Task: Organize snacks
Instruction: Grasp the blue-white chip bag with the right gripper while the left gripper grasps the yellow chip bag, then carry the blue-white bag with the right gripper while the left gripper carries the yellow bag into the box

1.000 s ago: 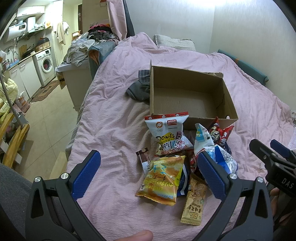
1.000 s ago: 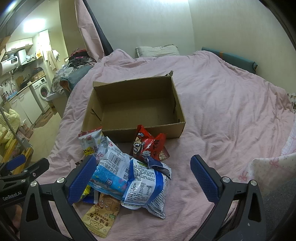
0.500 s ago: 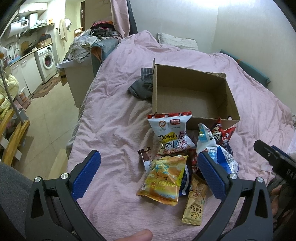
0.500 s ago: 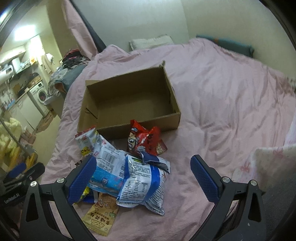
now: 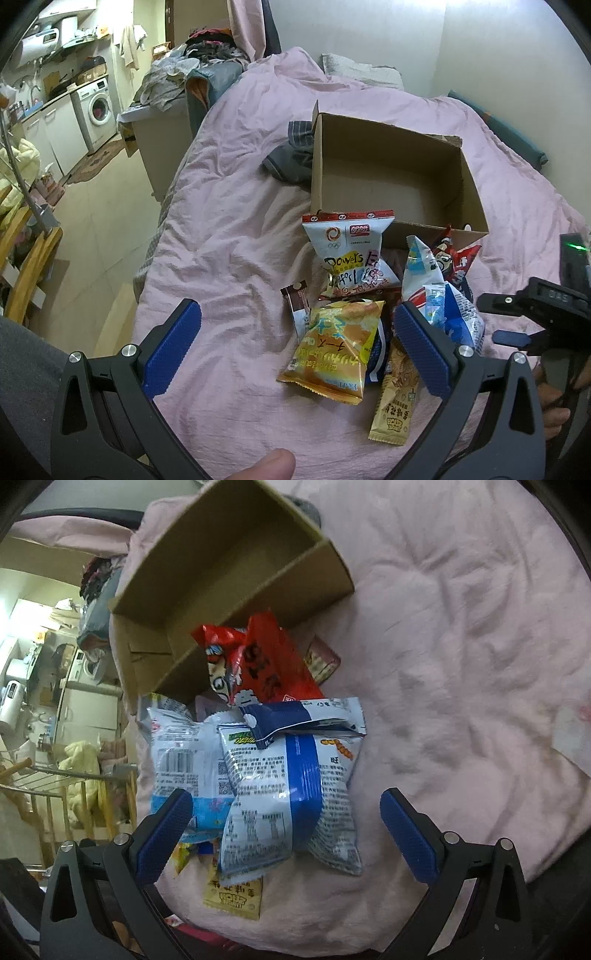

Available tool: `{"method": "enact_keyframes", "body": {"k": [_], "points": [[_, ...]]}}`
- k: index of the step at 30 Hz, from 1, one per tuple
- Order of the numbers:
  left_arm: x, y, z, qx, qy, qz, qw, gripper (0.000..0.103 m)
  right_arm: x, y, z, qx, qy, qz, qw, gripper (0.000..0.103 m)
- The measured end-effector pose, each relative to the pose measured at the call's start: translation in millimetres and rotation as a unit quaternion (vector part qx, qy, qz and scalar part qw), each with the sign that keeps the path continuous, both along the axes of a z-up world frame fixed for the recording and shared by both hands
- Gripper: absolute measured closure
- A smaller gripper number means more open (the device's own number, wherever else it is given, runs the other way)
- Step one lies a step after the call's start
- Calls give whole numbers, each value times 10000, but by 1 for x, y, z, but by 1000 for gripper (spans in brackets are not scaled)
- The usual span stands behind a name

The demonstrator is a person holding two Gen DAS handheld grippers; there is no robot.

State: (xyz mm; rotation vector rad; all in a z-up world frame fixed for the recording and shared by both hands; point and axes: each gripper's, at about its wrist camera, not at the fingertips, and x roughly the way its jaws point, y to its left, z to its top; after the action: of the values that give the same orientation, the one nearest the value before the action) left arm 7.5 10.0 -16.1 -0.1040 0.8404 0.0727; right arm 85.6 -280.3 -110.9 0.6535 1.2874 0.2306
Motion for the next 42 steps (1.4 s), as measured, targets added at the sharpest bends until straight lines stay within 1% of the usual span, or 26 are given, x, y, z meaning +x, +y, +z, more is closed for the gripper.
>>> {"method": "enact_keyframes", "body": {"k": [3, 4, 5, 10, 12, 14, 15, 17, 19, 23, 26, 28, 30, 31, 33, 34, 35, 36, 38, 39, 40, 41, 42], "points": [[2, 1, -3, 2, 75, 21, 10000, 0, 2, 2, -10, 158, 251, -124, 9995, 3], [2, 1, -4, 4, 100, 21, 9999, 0, 3, 4, -13, 203, 267, -99, 9994, 4], [2, 1, -5, 9, 121, 24, 9999, 0, 2, 7, -14, 170, 281, -53, 9994, 6], [3, 2, -10, 20, 227, 50, 9997, 0, 3, 12, -23, -7, 403, 24, 9992, 9], [4, 2, -11, -1, 256, 68, 9996, 0, 4, 11, -28, 25, 434, 78, 9990, 18], [5, 3, -12, 7, 280, 95, 9996, 0, 5, 14, -29, 85, 463, 177, 9987, 36], [5, 3, -12, 24, 289, 114, 9995, 0, 5, 14, -28, 118, 460, 221, 9986, 39], [7, 3, -15, 57, 332, 121, 9994, 0, 4, 13, -24, 135, 379, 229, 9989, 45], [8, 4, -18, 96, 402, 125, 9991, 0, -1, 11, -18, 130, 295, 239, 9992, 46], [11, 10, -25, 86, 636, 184, 9978, 0, -17, 8, -2, 298, 59, 267, 9992, 47], [15, 16, -34, 53, 907, 250, 9955, 0, -24, 1, 15, 762, -327, 298, 9961, 47], [17, 19, -41, -50, 1091, 264, 9937, 0, -27, -2, 36, 794, -830, 270, 9930, 47], [19, 21, -46, -159, 1214, 251, 9922, 0, -29, -1, 52, 730, -1182, 285, 9899, 47], [19, 20, -48, -200, 1269, 216, 9915, 0, -30, -1, 55, 691, -1264, 295, 9891, 47], [23, 16, -52, -256, 1403, 76, 9898, 0, -29, 0, 56, 631, -1236, 295, 9899, 47], [26, 13, -55, -287, 1471, -26, 9887, 4, -29, -3, 53, 647, -1181, 274, 9905, 47], [30, 9, -58, -358, 1558, -159, 9870, 11, -29, -3, 51, 680, -1115, 258, 9911, 47], [34, 6, -62, -420, 1666, -265, 9848, 14, -27, 1, 50, 728, -1054, 253, 9914, 47], [41, 0, -72, -592, 1930, -425, 9785, 24, -27, 5, 53, 796, -1063, 280, 9907, 47], [45, -2, -77, -722, 2023, -480, 9755, 25, -26, 5, 53, 769, -1100, 320, 9904, 47], [48, -4, -81, -791, 2097, -506, 9732, 28, -28, 7, 54, 739, -1140, 346, 9901, 47], [50, -6, -86, -820, 2172, -527, 9713, 34, -29, 7, 54, 714, -1162, 371, 9900, 47], [53, -8, -91, -852, 2252, -556, 9690, 35, -29, 6, 53, 720, -1163, 379, 9899, 47]]}}
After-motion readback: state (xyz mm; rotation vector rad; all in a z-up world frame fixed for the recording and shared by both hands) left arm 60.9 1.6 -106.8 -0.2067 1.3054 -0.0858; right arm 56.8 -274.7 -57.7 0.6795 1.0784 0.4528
